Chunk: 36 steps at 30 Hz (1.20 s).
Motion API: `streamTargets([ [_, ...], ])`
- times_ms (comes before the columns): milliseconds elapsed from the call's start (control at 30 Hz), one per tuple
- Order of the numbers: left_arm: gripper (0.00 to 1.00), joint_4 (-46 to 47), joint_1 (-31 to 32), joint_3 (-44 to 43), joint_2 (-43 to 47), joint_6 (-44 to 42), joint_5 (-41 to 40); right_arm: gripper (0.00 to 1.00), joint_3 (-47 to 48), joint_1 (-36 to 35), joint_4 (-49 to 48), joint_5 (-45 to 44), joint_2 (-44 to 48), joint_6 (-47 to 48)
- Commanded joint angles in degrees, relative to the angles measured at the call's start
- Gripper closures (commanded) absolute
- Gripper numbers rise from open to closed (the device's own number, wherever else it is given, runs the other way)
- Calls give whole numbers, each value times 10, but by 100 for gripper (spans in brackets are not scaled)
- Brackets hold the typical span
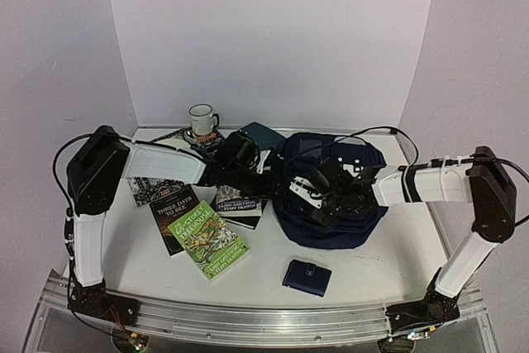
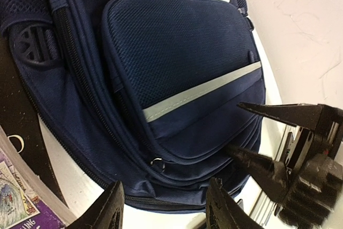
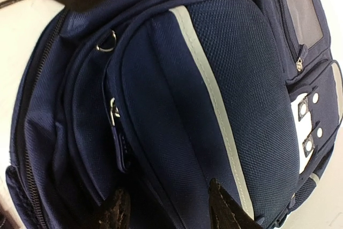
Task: Pack the student bag
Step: Adjust the student bag at the center of the board, then hold the lower front pocket of the student bag.
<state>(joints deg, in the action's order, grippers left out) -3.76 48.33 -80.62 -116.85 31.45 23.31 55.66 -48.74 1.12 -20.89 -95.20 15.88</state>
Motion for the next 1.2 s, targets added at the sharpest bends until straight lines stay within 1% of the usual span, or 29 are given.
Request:
streamTargets([
  [0, 47, -5, -3, -28, -4, -13, -5, 55, 19, 19, 32, -37, -29, 39],
  [100, 47, -6, -3, -29, -5, -11, -2, 66, 26, 22, 24, -45, -36, 60],
  [167, 47, -6, -3, -30, -3, -8, 0, 80, 29, 22, 21, -33, -28, 70],
  [267, 47, -6, -5, -33, 1, -1, 4, 96, 28, 22, 13, -9, 14, 76],
  [300, 47, -6, -6, -34, 3, 2, 7, 99, 25, 22, 8, 1, 31, 79],
  [433, 47, -5, -10, -44, 10, 20, 16, 100, 8, 23, -22, 36, 97, 90],
  [567, 47, -5, -11, -59, 15, 45, 32, 100, -3, 23, -34, 51, 129, 102],
  [733, 48, 13, -12, -60, 30, 92, 44, 100, -12, 23, -38, 52, 132, 105],
  [1033, 45, 88, -13, 9, 79, 198, 41, 100, -35, 23, -64, 79, 134, 80],
  [1167, 45, 98, -13, 10, 76, 218, 49, 100, -40, 23, -73, 86, 134, 72],
])
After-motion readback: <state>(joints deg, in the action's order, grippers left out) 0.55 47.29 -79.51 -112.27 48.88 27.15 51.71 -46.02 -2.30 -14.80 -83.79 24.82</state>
